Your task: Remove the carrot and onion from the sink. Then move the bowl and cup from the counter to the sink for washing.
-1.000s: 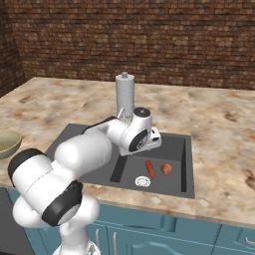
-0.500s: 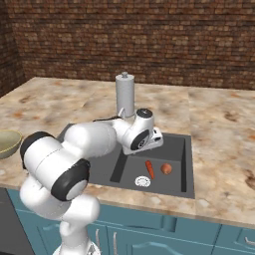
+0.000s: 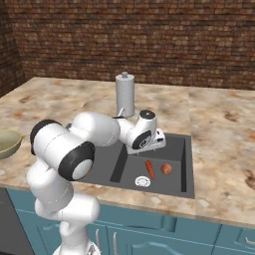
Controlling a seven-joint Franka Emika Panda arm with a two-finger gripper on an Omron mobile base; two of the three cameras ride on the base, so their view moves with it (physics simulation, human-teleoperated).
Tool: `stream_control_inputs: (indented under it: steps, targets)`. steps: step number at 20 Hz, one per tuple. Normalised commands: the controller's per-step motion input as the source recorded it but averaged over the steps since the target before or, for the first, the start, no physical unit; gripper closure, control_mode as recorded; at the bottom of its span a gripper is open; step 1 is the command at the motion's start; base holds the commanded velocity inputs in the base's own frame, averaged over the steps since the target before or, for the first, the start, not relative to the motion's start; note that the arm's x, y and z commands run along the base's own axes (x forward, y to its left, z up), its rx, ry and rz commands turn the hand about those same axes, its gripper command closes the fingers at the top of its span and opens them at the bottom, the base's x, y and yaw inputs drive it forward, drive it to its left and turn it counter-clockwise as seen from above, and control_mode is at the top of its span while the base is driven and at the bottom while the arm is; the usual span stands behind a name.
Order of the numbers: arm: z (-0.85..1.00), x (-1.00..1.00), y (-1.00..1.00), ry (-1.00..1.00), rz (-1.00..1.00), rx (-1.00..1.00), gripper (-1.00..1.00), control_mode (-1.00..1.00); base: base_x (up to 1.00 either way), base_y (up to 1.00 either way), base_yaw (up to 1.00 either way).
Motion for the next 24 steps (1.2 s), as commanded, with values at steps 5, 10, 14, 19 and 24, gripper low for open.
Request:
stream_control_inputs:
  steps: [5, 10, 14, 19, 24]
  targets:
    - [-0.19, 0.26, -0.04, 0.00, -0.05, 0.00, -1.00, -1.00, 0.00, 0.00, 0.00]
    - [-0.17, 0.24, -0.07, 0.00, -0.04, 0.00, -1.00, -1.00, 0.00, 0.00, 0.00]
    - [-0.13, 0.11, -0.11, 0.00, 0.00, 0.02, -1.00, -1.00, 0.00, 0.00, 0.00]
    - [-0.09, 0.09, -0.11, 0.00, 0.00, 0.06, -1.00, -1.00, 0.00, 0.00, 0.00]
    - [-0.11, 0.15, -0.12, 0.00, 0.00, 0.03, -1.00, -1.00, 0.00, 0.00, 0.00]
